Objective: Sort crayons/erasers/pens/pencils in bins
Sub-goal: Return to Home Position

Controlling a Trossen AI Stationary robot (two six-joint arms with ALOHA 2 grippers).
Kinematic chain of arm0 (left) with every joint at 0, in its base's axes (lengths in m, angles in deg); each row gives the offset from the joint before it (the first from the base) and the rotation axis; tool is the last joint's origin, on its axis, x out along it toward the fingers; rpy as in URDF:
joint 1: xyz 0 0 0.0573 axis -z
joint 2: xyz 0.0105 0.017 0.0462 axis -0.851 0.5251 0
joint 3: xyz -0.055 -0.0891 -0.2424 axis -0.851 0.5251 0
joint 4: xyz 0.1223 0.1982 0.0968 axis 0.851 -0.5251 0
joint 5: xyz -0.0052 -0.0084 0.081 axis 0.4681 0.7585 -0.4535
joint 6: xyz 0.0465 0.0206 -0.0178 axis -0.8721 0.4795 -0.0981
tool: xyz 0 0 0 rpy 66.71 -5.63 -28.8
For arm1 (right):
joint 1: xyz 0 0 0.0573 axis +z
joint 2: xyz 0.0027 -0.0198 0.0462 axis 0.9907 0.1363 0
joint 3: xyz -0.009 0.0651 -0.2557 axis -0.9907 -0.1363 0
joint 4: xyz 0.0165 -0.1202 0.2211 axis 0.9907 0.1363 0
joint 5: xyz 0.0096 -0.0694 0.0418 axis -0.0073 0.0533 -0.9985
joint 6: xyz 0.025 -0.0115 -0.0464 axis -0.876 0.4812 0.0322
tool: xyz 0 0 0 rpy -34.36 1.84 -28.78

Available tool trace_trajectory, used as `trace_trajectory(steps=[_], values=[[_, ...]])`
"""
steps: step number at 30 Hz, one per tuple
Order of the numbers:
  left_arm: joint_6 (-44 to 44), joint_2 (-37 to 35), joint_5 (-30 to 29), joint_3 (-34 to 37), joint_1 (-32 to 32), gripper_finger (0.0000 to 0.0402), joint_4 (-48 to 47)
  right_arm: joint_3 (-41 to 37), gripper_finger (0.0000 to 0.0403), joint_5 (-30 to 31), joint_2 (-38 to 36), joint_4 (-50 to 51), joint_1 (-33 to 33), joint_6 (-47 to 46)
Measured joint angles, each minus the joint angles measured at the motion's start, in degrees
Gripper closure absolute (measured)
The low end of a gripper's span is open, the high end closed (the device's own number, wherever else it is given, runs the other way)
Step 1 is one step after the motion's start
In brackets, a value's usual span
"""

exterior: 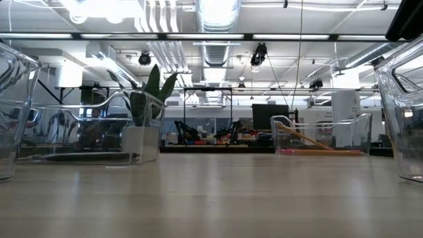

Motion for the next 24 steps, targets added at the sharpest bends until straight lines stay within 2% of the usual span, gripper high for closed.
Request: trace_trajectory(steps=[4, 10, 13, 15, 17, 19, 22, 24], values=[[-8.2, -1.6, -1.7, -0.6, 0.0, 0.0257, 0.1, 0.3, 0.0300, 0.0, 0.0, 0.4, -0.4, 3.4], [-14.5, -5.6, -10.1, -2.6, 0.0, 0.0257, 0.2, 1.9, 0.0305, 0.9, 0.0, 0.3, -1.2, 7.5], [-20.5, -8.8, -14.7, -3.3, 0.0, 0.0257, 0.1, 2.1, 0.0313, 4.4, 0.0, 0.4, -1.1, 10.0], [-26.5, -11.2, -20.1, -3.6, 0.0, 0.0257, 0.4, 2.1, 0.0319, 8.5, 0.0, 1.3, -1.1, 10.1], [-32.6, -13.9, -26.6, -3.6, 0.0, 0.0257, 0.1, 2.1, 0.0326, 13.9, -0.2, 4.3, -1.6, 6.2], [-37.9, -16.7, -32.7, -3.5, 0.0, 0.0257, 0.1, 2.1, 0.0330, 16.8, -1.0, 9.6, -2.4, -0.8], [-45.2, -20.6, -38.8, -3.5, 0.0, 0.0257, 0.1, 1.2, 0.0332, 16.8, -3.2, 16.3, -3.7, -10.1], [-49.3, -22.9, -40.5, -3.4, 0.0, 0.0257, 0.1, -0.5, 0.0330, 16.7, -5.2, 16.5, -3.9, -12.2]])
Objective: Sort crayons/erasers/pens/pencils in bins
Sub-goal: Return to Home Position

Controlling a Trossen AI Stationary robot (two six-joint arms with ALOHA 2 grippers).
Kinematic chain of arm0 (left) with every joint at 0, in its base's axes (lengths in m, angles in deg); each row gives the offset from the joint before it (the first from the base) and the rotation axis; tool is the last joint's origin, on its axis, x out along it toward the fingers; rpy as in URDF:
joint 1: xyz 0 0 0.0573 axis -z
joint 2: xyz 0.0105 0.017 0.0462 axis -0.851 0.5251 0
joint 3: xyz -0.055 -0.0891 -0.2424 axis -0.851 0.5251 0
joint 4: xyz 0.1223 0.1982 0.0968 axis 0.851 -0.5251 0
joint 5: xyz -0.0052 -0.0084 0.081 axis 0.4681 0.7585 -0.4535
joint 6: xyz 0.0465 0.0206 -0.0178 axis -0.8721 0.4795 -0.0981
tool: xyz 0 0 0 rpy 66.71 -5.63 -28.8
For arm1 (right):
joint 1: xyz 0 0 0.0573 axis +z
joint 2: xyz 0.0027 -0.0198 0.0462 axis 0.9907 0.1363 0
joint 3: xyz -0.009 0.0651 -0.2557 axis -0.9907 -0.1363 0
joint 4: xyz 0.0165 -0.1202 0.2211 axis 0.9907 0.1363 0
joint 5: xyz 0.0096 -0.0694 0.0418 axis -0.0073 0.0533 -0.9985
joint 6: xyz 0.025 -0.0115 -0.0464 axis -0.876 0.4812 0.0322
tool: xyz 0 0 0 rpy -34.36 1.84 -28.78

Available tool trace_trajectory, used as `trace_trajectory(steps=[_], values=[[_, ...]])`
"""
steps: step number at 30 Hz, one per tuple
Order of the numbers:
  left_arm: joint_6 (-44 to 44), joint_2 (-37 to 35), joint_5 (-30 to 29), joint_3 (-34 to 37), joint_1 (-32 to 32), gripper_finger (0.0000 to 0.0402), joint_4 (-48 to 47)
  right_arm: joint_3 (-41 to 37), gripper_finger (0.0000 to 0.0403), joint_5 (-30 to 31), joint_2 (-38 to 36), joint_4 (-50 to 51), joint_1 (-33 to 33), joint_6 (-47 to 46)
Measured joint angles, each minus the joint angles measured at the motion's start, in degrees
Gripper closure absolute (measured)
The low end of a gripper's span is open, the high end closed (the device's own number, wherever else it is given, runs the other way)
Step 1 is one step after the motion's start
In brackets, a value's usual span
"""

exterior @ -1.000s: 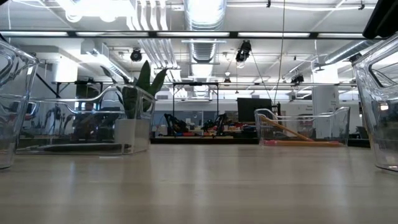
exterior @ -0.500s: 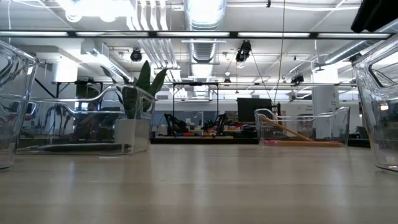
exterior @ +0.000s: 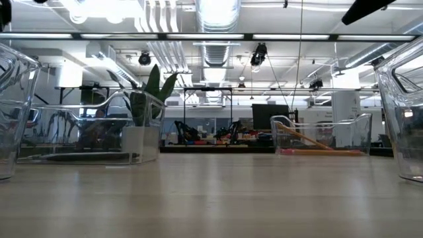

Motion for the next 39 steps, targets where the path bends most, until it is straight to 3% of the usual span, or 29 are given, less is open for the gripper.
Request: trace_trajectory(steps=[6, 11, 16, 22, 28, 39], values=[[-7.0, -7.4, -3.0, 2.3, 0.0, 0.0257, 0.0, -7.3, 0.0320, -0.1, -8.0, -9.9, -0.1, 3.0], [-7.0, -12.7, -4.7, 5.9, 0.0, 0.0257, 0.5, -16.9, 0.0316, -2.0, -16.6, -32.6, -0.7, 18.2], [-7.9, -16.6, -4.7, 11.5, 0.0, 0.0257, 8.4, -27.7, 0.0323, -12.6, -25.1, -58.2, -4.0, 36.2], [-18.1, -19.0, -2.1, 19.3, 0.0, 0.0257, 24.6, -39.1, 0.0333, -29.4, -32.6, -81.6, -11.8, 49.9], [-23.4, -20.2, -0.9, 24.8, -0.3, 0.0257, 33.1, -45.7, 0.0335, -41.0, -36.2, -87.6, -19.8, 51.6], [-23.3, -22.2, -1.0, 32.3, -2.7, 0.0257, 38.6, -49.6, 0.0335, -45.9, -37.6, -88.9, -25.4, 54.6]])
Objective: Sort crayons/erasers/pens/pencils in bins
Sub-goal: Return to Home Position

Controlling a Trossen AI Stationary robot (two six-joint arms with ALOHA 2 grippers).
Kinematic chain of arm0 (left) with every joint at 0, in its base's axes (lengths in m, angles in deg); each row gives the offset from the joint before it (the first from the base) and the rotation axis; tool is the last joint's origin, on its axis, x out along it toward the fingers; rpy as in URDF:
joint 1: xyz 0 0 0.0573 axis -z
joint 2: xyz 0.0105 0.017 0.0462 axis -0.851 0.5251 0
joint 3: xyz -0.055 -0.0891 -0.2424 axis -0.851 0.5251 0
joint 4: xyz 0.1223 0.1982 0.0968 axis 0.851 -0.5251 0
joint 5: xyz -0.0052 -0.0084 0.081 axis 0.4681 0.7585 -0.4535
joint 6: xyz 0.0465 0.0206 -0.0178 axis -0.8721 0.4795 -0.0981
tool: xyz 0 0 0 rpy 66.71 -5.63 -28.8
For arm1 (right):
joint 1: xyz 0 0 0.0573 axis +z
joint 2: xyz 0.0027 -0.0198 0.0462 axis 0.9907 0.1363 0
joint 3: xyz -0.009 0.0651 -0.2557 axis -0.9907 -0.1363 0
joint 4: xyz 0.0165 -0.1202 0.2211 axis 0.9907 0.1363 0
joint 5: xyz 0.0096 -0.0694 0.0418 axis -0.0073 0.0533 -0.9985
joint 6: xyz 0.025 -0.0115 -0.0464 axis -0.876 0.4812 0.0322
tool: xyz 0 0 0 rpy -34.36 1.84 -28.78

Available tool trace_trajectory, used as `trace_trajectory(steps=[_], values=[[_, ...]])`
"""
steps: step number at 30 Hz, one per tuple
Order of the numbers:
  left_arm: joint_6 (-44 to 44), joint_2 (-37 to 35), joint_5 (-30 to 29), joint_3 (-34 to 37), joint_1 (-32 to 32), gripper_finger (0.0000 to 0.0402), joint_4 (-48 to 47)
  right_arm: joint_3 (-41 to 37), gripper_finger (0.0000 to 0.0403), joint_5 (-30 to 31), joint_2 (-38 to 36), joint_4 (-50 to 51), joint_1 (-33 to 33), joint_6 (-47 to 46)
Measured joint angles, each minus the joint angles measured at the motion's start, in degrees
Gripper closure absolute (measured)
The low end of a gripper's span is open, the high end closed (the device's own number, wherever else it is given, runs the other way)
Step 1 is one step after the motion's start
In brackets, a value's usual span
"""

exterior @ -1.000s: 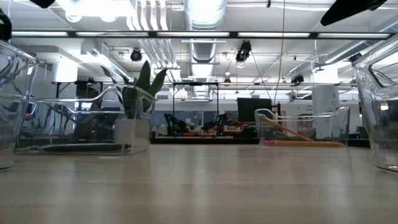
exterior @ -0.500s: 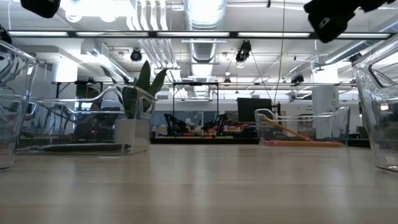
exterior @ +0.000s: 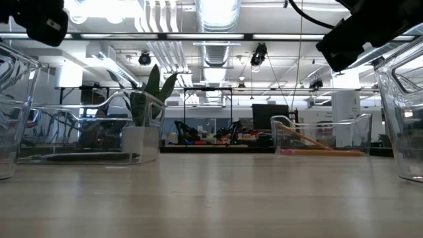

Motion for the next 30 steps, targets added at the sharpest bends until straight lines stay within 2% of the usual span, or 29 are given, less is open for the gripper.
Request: trace_trajectory(steps=[9, 14, 20, 26, 30], values=[[-0.1, -1.7, -0.1, 6.0, -1.1, 0.0257, 4.9, -0.7, 0.0335, -1.3, 0.0, -0.1, -2.4, 2.9], [-0.1, -2.8, -0.1, 7.0, -1.1, 0.0257, 5.5, -2.1, 0.0335, -1.3, 0.0, -1.3, -3.8, 3.0], [-0.5, -4.5, -1.7, 9.1, -1.1, 0.0257, 5.3, -6.1, 0.0335, -1.5, 0.0, -9.4, -4.1, 3.5], [-0.2, -5.5, -3.2, 9.8, -1.1, 0.0257, 5.4, -11.6, 0.0335, -5.8, 0.0, -19.5, -4.1, 4.0], [-0.2, -5.8, -3.2, 9.8, -1.1, 0.0257, 4.9, -13.5, 0.0335, -5.9, -0.1, -21.1, -4.1, 3.9]])
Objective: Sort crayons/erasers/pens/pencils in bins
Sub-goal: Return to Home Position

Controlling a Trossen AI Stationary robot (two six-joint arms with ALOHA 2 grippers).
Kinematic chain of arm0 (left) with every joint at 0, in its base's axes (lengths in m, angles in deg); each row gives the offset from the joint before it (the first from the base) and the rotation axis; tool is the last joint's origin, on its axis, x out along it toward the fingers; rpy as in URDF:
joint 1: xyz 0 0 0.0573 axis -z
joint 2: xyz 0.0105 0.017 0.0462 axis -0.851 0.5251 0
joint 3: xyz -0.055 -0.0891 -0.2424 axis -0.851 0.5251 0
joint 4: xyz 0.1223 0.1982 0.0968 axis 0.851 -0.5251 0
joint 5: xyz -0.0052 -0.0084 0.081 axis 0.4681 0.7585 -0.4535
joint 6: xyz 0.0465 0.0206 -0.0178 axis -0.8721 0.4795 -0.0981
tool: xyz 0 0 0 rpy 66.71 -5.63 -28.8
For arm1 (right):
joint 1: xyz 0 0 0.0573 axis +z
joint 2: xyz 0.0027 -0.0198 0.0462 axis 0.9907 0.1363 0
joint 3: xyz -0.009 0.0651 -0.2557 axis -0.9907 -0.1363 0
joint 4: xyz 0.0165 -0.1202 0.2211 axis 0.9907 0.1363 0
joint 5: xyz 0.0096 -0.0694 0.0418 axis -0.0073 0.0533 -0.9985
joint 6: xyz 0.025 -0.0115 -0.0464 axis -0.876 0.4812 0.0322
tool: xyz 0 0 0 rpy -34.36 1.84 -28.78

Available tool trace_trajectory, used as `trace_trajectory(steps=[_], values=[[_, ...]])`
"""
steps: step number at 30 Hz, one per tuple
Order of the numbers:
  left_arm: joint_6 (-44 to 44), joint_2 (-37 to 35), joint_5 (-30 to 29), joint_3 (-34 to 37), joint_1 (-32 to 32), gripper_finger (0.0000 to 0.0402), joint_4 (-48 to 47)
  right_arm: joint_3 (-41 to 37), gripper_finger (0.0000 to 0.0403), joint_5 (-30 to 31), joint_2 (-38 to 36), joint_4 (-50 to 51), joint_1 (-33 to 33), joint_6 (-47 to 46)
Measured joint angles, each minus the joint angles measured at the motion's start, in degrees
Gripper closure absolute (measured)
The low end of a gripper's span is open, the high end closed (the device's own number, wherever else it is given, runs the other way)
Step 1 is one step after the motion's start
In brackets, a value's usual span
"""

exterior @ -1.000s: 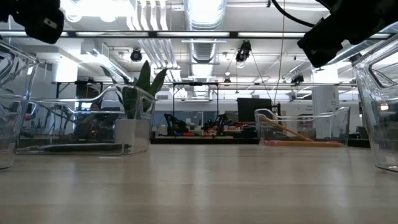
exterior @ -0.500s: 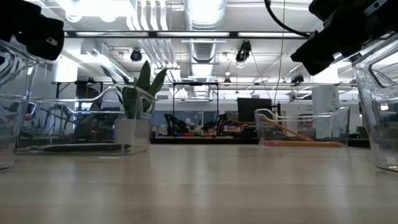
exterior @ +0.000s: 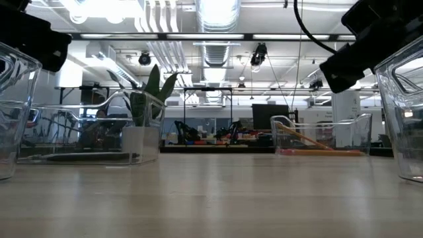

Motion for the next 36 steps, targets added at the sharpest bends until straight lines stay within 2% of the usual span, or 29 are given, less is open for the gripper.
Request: trace_trajectory(steps=[29, 36], values=[[-0.3, 0.3, 0.0, 0.0, 0.0, 0.0257, 0.0, -11.2, 0.0335, 0.1, -11.2, -3.0, 0.0, -3.0], [-0.3, 0.3, 0.0, 0.0, 0.0, 0.0257, 0.0, -11.5, 0.0335, 0.1, -12.6, -2.9, 0.0, -0.1]])
